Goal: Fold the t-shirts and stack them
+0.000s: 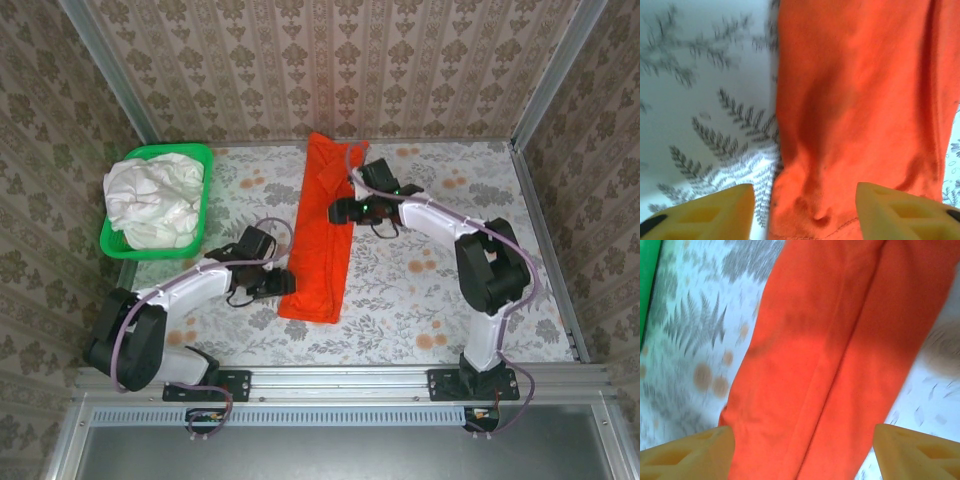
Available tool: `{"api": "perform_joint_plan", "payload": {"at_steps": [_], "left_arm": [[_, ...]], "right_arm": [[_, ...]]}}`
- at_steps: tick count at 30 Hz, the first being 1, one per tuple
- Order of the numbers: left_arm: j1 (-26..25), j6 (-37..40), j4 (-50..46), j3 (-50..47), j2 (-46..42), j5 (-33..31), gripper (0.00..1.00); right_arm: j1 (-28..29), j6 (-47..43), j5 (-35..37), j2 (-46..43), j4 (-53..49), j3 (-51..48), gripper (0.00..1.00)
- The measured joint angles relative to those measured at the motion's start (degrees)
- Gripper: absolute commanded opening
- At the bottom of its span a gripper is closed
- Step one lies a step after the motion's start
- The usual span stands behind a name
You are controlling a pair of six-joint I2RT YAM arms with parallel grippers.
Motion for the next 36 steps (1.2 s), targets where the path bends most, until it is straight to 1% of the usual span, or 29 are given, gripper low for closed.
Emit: {"api": "perform_joint_plan", "payload": {"at_steps": [4,11,14,15,16,19,22,24,27,33,36], "left_arm": [[-1.5,-1.1,0.3,-2.3,0.0,0.7,0.33],[-4.3,-1.6,2.6,-2.9,3.3,2.9,0.24],[-4.9,-1.6,4.0,-2.9,3.8,4.4,0.24],[-5.4,-1.6,4.3,-2.9,4.0,4.7,0.25],[-6.1,-1.6,4.7,-2.9,4.2,4.9,0.27],[-7.4,-1.9,5.5,-2.8,4.2,5.3,0.41],[-7.0,-2.6,5.7,-3.0,2.7,5.2,0.54],[-5.5,-2.8,5.1,-3.3,0.6,4.6,0.57],[-1.0,-2.5,4.0,-3.3,-3.3,4.2,0.64],[12.7,-0.5,1.2,-1.8,-8.8,5.2,0.74],[17.5,1.3,-1.8,0.3,-10.1,6.4,0.76]], "right_arm": [[1.2,-2.7,0.7,-3.7,0.9,-5.7,0.78],[2.1,-7.6,2.6,-9.3,1.6,-11.0,0.8],[2.9,-9.5,3.0,-11.7,2.0,-12.6,0.81],[3.1,-10.2,3.1,-12.5,2.1,-13.1,0.81],[3.5,-11.1,3.1,-13.3,2.3,-13.8,0.81],[5.1,-14.3,3.3,-15.7,2.5,-15.8,0.81],[8.2,-18.6,4.2,-18.7,2.6,-18.3,0.81],[11.2,-22.3,5.1,-20.8,2.3,-19.5,0.81],[16.8,-28.7,6.9,-22.6,1.6,-19.9,0.81],[28.9,-39.7,12.0,-21.1,0.9,-20.4,0.78],[32.8,-42.6,14.5,-18.0,1.0,-20.5,0.74]]}}
